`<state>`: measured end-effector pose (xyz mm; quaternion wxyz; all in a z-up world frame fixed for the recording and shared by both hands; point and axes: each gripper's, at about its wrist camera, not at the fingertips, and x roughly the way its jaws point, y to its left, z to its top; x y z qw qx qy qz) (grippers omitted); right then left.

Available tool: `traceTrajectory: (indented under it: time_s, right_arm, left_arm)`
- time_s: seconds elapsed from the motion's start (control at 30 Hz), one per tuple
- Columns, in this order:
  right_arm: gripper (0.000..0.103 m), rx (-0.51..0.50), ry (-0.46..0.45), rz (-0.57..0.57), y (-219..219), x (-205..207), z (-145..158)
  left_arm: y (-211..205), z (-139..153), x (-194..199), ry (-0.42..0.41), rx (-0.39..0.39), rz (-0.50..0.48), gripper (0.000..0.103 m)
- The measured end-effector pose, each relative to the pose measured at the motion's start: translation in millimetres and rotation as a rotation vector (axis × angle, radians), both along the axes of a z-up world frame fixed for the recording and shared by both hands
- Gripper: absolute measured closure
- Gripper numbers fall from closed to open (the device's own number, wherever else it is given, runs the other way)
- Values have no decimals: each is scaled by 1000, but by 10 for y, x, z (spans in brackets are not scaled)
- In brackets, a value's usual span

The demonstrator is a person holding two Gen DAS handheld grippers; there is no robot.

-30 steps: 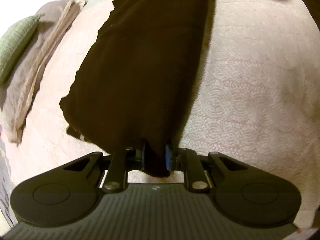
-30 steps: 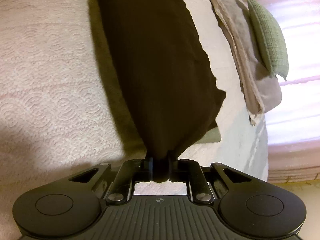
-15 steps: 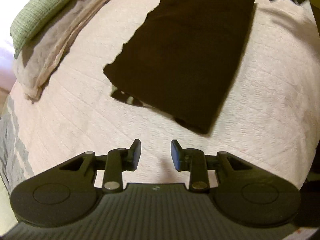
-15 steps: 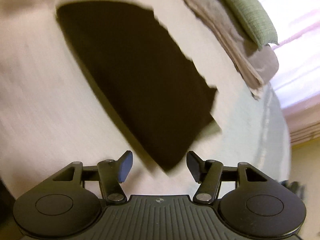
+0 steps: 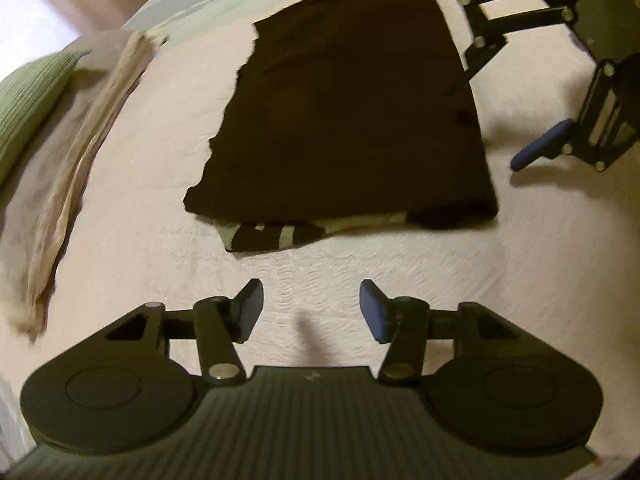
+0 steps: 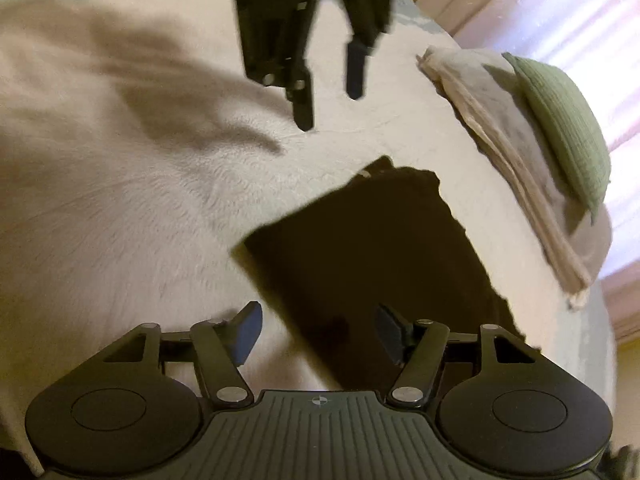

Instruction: Fold large clothes

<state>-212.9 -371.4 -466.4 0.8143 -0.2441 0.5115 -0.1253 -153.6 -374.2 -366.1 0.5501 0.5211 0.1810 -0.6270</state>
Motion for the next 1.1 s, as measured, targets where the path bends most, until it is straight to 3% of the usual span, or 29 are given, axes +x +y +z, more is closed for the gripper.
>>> traceTrajectory:
  time_s: [0.17, 0.2, 0.23, 0.3, 0.33, 0.53, 0.73, 0.8, 0.97, 1.03, 1.1]
  right_arm:
    - [43, -45, 58, -12, 33, 331, -291]
    - [49, -24, 47, -37, -9, 369, -279]
    - [67, 18, 30, -69, -65, 402, -233]
    - [86, 44, 10, -114, -152, 454, -142]
    - [90, 54, 0, -125, -183, 471, -80]
    - [93, 121, -80, -228, -336, 475, 346]
    - [93, 148, -77, -253, -383, 483, 478]
    - [93, 159, -58, -238, -351, 497, 454]
    - [93, 192, -68, -267, -346, 499, 399]
    - [93, 201, -78, -282, -354, 486, 423]
    - [93, 216, -90, -300, -375, 460, 496]
  left_arm:
    - [-3, -150, 279, -8, -30, -120, 35]
    - [-12, -178, 321, -14, -37, -140, 32]
    - [-25, -205, 356, -21, -42, -160, 28]
    - [-61, -266, 416, -53, -53, -212, 21]
    - [-82, -298, 434, -74, -61, -247, 17]
    - [-266, -497, 494, -186, -86, -463, 15]
    - [-492, -662, 501, -255, -104, -655, 15]
    - [-541, -707, 501, -276, -105, -722, 18]
    - [-622, -786, 514, -334, -98, -821, 73]
    - [-644, -772, 523, -329, -98, -833, 84]
    - [-671, -687, 541, -304, -100, -815, 88]
